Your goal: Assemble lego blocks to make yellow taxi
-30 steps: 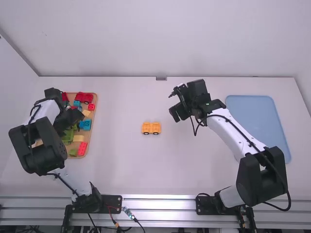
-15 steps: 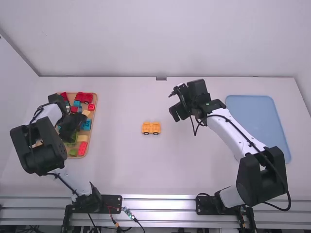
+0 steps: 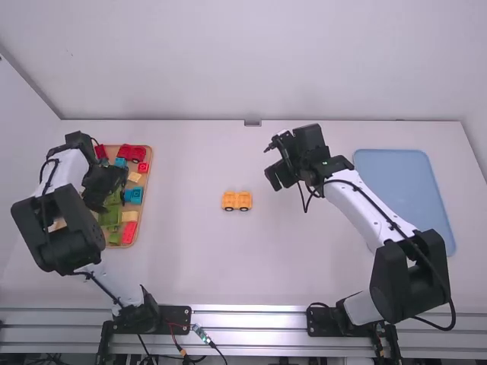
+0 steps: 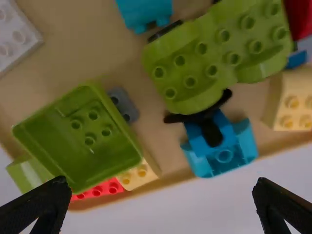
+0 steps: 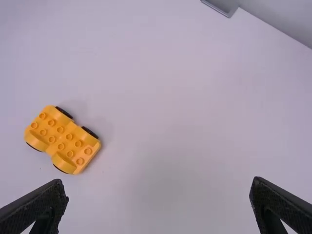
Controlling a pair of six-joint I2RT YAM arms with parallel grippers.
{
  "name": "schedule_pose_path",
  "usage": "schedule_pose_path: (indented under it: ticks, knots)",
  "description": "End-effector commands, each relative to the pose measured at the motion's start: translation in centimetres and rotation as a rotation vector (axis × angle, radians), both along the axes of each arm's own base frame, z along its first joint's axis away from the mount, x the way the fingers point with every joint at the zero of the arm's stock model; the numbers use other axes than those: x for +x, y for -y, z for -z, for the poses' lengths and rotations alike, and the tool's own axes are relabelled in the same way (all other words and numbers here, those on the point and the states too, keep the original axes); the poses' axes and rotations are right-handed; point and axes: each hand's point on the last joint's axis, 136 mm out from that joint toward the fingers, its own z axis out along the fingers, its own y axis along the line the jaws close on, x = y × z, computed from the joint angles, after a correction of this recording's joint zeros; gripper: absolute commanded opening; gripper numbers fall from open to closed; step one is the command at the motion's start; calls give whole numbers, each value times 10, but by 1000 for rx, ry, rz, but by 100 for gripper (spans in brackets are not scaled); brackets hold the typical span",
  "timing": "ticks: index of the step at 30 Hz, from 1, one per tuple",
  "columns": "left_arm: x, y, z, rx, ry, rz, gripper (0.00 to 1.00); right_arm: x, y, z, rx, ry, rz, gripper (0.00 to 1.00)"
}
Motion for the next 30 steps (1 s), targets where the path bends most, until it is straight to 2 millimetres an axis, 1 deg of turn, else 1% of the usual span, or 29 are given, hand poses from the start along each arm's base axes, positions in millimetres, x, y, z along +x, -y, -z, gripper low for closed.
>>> schedule_pose_path:
  ticks: [1,4,5,6,7,9,11,12,15,21,26,30]
  knots:
    - [7,15,-10,-84,51,11,99,4,-4,-20,19,42,-1,99]
    - [9,32,-6,-159,71,22,100,4,-4,-21,20,43,-1,99]
    - [7,35,-4,-167,60,11,97,4,-4,-21,19,43,0,99]
    - [6,35,-3,-167,57,7,97,4,-4,-21,20,43,-1,99]
    - [-2,34,0,-162,20,-52,94,4,-4,-20,19,43,-1,99]
    - [-13,32,3,-136,-32,-120,94,4,-4,-20,19,43,0,99]
    - [-16,32,4,-125,-53,-143,94,4,-4,-20,20,43,0,99]
    - [-21,36,5,-121,-81,-162,95,4,-4,-20,19,43,-1,99]
    - [-21,42,5,-126,-92,-151,97,5,-4,-21,21,45,0,99]
    - [-32,41,9,-14,-162,-213,99,4,-4,-20,19,42,-1,99]
    - [-30,43,18,-15,-149,-202,97,4,-4,-20,20,42,-1,99]
    - [-33,35,25,-4,-142,-199,94,4,-4,-20,19,43,-1,99]
